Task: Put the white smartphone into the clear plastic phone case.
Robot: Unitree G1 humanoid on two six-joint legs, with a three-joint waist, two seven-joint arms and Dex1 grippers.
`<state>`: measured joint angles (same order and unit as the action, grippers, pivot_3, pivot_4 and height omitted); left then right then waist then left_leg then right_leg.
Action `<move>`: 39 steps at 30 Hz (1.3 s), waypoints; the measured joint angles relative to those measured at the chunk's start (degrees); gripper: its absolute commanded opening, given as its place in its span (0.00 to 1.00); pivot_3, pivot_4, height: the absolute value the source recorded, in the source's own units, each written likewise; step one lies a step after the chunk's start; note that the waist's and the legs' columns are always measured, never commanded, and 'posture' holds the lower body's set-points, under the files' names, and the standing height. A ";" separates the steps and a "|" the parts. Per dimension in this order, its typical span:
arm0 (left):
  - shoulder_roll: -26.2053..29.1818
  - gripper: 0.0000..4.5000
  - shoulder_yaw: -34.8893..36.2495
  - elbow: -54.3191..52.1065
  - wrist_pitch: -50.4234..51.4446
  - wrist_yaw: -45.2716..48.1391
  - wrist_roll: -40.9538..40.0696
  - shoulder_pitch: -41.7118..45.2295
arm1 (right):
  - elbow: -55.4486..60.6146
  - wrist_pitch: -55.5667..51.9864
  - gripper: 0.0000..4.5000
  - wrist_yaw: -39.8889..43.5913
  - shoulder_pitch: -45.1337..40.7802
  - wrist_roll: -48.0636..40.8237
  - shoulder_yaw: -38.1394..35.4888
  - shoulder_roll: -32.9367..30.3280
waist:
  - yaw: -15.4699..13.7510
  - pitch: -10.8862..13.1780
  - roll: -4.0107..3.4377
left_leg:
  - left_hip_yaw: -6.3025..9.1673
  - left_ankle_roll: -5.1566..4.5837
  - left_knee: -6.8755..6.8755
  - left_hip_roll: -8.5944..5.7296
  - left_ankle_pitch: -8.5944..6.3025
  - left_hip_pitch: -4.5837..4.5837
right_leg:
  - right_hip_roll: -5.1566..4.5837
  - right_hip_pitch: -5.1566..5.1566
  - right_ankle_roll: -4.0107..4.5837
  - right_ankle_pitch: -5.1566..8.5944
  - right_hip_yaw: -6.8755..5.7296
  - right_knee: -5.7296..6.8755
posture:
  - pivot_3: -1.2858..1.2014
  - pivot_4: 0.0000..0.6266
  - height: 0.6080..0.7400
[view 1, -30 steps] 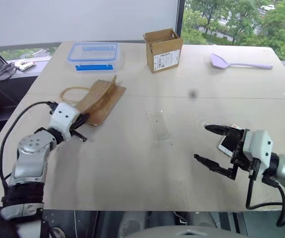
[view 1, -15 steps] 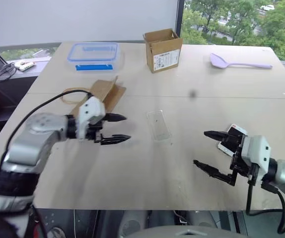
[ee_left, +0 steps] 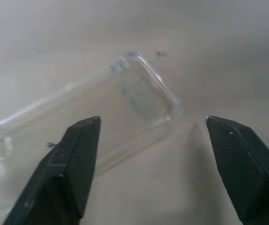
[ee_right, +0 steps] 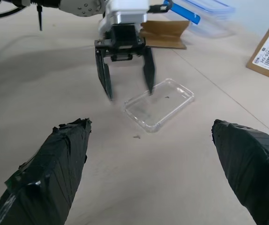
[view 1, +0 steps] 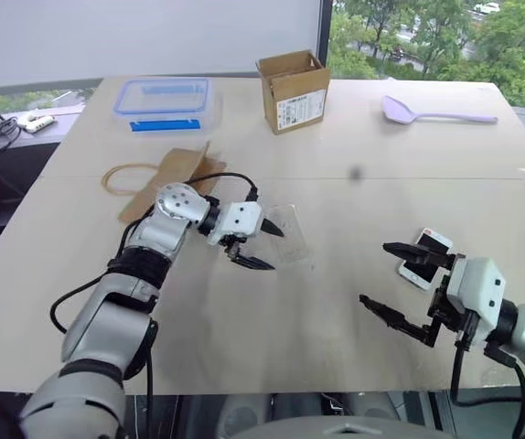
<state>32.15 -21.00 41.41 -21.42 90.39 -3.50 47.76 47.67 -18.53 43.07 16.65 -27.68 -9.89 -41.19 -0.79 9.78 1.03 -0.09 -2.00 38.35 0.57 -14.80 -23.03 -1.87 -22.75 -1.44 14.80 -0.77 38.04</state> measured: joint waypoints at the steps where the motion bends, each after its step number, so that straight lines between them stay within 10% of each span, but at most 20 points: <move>1: -0.19 0.46 -0.05 0.90 -1.00 0.05 0.28 0.30 | 0.11 0.00 1.00 -0.21 0.01 0.07 0.05 0.06 | 0.00 0.00 0.00 | 0.00 0.00 0.01 0.00 0.00 0.00 | 0.00 0.01 0.00 0.00 0.00 0.00 | 0.52 0.24 1.00; 6: -0.80 0.01 -1.92 6.48 -6.27 1.29 1.56 3.13 | 1.43 -0.08 1.00 -1.54 0.41 0.53 0.14 0.63 | 0.03 -0.01 0.01 | -0.02 0.00 0.07 -0.01 0.00 0.04 | 0.00 0.05 -0.02 -0.01 -0.01 0.03 | 0.52 0.24 1.00; 14: -0.65 0.01 -1.98 -0.88 4.31 1.67 -0.35 1.15 | 1.42 -0.25 1.00 -2.36 -0.19 0.67 0.56 0.68 | 0.04 -0.02 0.02 | 0.01 0.00 0.08 0.00 0.00 0.03 | -0.02 0.06 -0.03 -0.02 0.00 0.05 | 0.52 0.24 1.00; 25: -0.27 0.01 -0.87 -31.04 47.11 -4.63 -5.71 -2.42 | 1.09 -0.83 1.00 -1.44 -1.95 0.27 0.71 0.28 | 0.07 -0.02 0.01 | 0.12 0.00 0.09 0.00 0.00 0.05 | 0.01 0.08 -0.05 -0.01 0.01 0.10 | 0.52 0.24 1.00; 29: -1.04 0.35 -0.34 -30.99 45.22 -8.11 -5.56 -3.08 | 0.93 -0.90 1.00 -1.31 -2.00 0.28 0.70 0.23 | 0.21 -0.02 0.01 | 0.10 0.01 0.09 0.00 0.01 0.06 | 0.01 0.07 -0.04 -0.01 0.05 0.10 | 0.52 0.24 1.00; 39: -2.03 0.35 -0.55 -11.17 21.19 -8.08 0.35 -1.13 | 0.95 -1.27 1.00 -1.72 -2.66 0.45 0.88 0.27 | -0.15 -0.02 0.02 | 0.09 0.00 0.14 -0.05 0.00 0.02 | -0.02 0.07 -0.03 -0.02 0.01 0.09 | 0.52 0.24 1.00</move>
<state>30.12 -21.55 30.25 -0.22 82.31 -3.15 46.63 48.61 -19.80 41.35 13.99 -27.23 -9.01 -40.91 -0.94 9.76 1.05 0.00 -2.00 38.50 0.53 -14.79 -23.01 -1.89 -22.68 -1.47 14.78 -0.77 38.13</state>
